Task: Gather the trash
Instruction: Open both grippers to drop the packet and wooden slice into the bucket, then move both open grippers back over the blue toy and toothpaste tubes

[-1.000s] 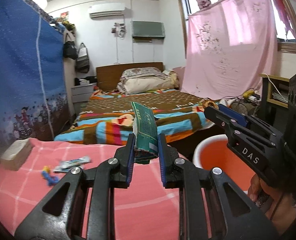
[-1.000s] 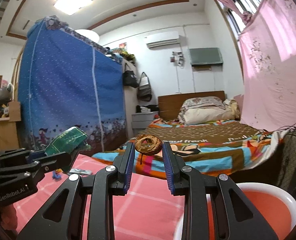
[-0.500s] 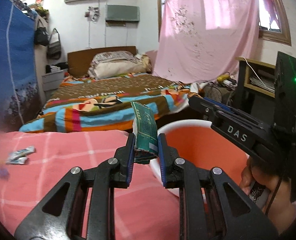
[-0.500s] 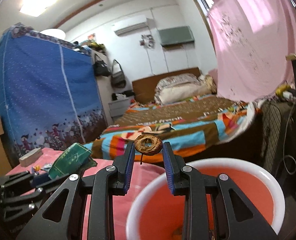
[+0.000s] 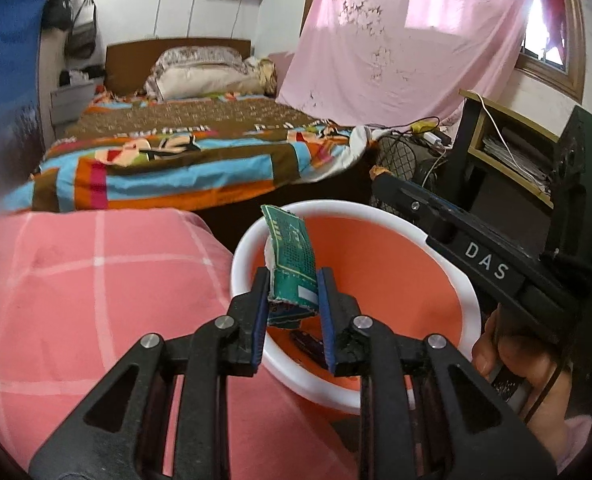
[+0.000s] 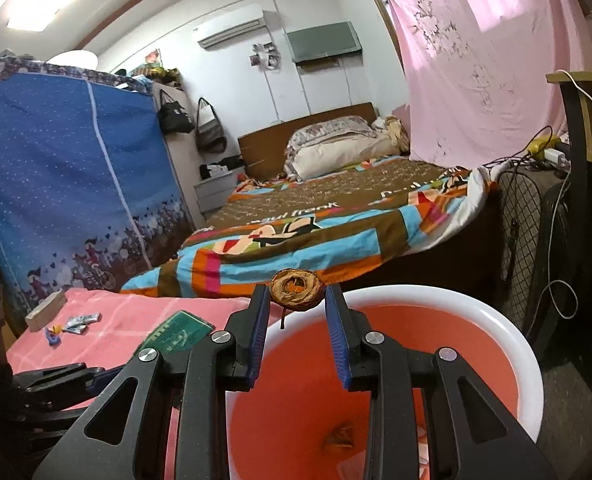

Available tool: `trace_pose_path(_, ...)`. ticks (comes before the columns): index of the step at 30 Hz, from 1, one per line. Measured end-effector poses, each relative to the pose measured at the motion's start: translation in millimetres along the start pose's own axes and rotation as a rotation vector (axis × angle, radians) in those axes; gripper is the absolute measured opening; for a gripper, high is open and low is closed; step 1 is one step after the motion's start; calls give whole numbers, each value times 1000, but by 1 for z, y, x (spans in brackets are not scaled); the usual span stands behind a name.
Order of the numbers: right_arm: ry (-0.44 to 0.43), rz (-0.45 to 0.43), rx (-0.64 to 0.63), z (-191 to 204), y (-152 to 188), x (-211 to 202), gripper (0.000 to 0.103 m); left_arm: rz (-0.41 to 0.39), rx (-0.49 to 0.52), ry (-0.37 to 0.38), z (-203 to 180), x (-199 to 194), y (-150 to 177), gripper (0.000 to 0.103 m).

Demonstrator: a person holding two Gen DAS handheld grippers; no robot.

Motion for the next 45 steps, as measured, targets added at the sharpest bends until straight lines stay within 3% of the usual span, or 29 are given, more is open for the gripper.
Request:
trace_pose_path(11, 20, 31, 23, -7, 3, 3, 28, 75, -37, 4, 2, 13, 9, 35)
trace_pose_path(16, 28, 33, 32, -11, 3, 4, 34, 67, -47, -4, 6, 10, 8, 39)
trace_pose_path(26, 28, 10, 31, -8, 0, 2, 41, -9, -90, -86, 32, -7, -1, 46)
trace_pose_path(36, -1, -30, 10, 12, -7, 6, 45, -101, -139, -193, 70, -37, -13, 61)
trace_pose_path(38, -11, -36, 2, 19, -8, 7, 48, -123, -148, -218, 79, -46, -15, 63)
trace_pose_path(42, -35, -47, -24, 37, -9, 10, 68, -158, -163, -264, 96, -62, -18, 70)
trace_pose_path(45, -63, -67, -36, 51, -11, 11, 70, -186, -175, -306, 111, -75, -18, 79)
Point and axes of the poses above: each gripper's, at about its wrist camera, not at the fingertips, and x roughly the way its jaws point, z to its left, y to its underside, the point moved 8 cm from there along x, roughly the way its jaws point, and after that the axes turned 4 degrees about -y, right-handed, at the moved point
